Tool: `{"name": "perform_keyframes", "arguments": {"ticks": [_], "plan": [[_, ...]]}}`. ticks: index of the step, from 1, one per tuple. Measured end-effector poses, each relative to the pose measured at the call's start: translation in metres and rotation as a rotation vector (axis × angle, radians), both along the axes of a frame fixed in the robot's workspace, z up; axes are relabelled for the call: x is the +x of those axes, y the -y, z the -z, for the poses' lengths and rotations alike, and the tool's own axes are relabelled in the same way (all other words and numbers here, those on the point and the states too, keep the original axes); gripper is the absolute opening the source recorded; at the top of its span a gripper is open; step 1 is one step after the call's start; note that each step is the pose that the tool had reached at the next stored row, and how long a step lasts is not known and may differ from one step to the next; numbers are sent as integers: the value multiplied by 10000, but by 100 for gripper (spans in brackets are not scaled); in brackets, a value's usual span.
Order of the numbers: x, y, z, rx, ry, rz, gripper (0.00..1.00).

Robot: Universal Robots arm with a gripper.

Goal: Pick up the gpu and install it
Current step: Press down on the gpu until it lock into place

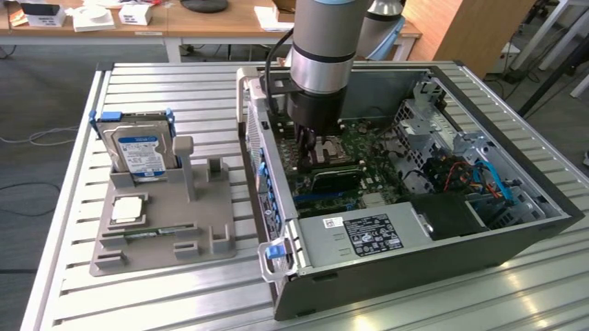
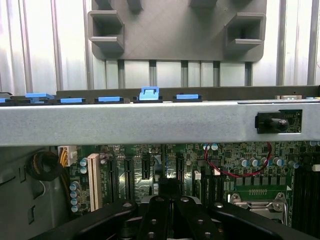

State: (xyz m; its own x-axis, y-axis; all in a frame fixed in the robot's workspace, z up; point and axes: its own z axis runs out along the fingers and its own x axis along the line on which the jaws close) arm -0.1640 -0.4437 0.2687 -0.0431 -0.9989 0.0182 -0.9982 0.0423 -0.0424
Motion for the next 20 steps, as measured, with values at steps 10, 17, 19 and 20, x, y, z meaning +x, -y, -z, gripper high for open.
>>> {"name": "perform_keyframes", "arguments": {"ticks": [10, 17, 19, 20], "plan": [[0, 0, 3, 0, 0, 0, 11], [0, 0, 7, 0, 1, -2, 11], [-1, 0, 7, 0, 1, 0, 11], [-1, 0, 8, 0, 1, 0, 11]]}}
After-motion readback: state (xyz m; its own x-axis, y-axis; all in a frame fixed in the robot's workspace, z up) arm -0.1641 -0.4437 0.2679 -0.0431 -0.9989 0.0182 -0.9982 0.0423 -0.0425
